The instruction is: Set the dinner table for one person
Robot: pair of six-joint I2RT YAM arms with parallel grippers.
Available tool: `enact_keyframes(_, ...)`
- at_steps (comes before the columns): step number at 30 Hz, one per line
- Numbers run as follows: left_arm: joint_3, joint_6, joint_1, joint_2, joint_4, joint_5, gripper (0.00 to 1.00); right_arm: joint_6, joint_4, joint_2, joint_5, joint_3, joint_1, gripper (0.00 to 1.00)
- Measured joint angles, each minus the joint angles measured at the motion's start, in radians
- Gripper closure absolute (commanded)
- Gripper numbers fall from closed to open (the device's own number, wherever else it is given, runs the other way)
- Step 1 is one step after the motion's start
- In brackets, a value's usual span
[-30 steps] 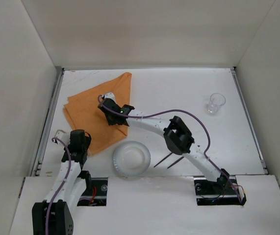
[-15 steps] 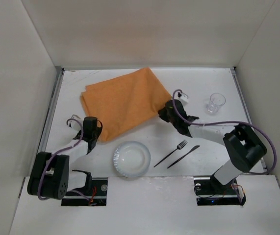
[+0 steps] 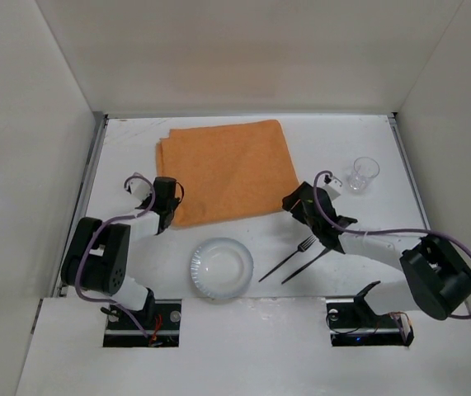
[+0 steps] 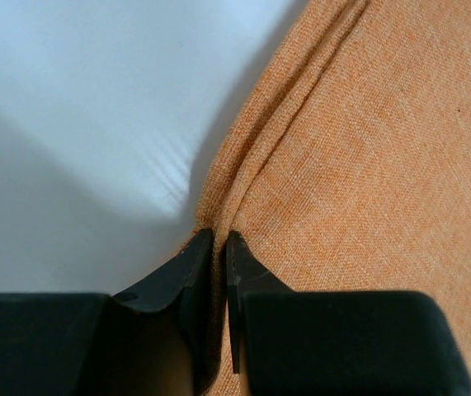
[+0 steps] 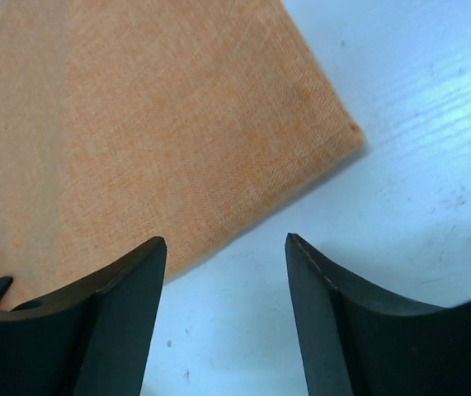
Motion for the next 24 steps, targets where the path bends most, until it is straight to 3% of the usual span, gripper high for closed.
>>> enact_keyframes(4,0.049,0.013,-0.005,0.054,0.012,-0.017,0.95,-0.048,-0.002,0.036,-0.008,0.015,-0.074,0.33)
enact_keyframes(8,0.066,0.019,-0.01,0.08,0.029,-0.029,0.95,-0.063,-0.004,0.138,-0.056,0.053,-0.129,0.41)
enact_keyframes(10,0.069,0.021,-0.011,0.09,0.039,-0.033,0.95,-0.064,-0.002,0.179,-0.078,0.064,-0.135,0.52)
enact_keyframes(13,0.074,0.023,-0.012,0.105,0.059,-0.036,0.94,-0.063,0.02,0.226,-0.098,0.091,-0.141,0.81)
enact_keyframes(15,0.077,0.029,-0.015,0.117,0.08,-0.038,0.94,-0.055,0.037,0.245,-0.107,0.097,-0.148,0.91)
enact_keyframes(19,0.098,0.04,-0.024,0.151,0.114,-0.04,0.94,-0.041,0.061,0.208,-0.107,0.068,-0.152,0.93)
enact_keyframes(24,0.136,0.045,-0.046,0.201,0.156,-0.023,0.94,-0.029,0.067,0.051,-0.111,-0.05,-0.156,0.93)
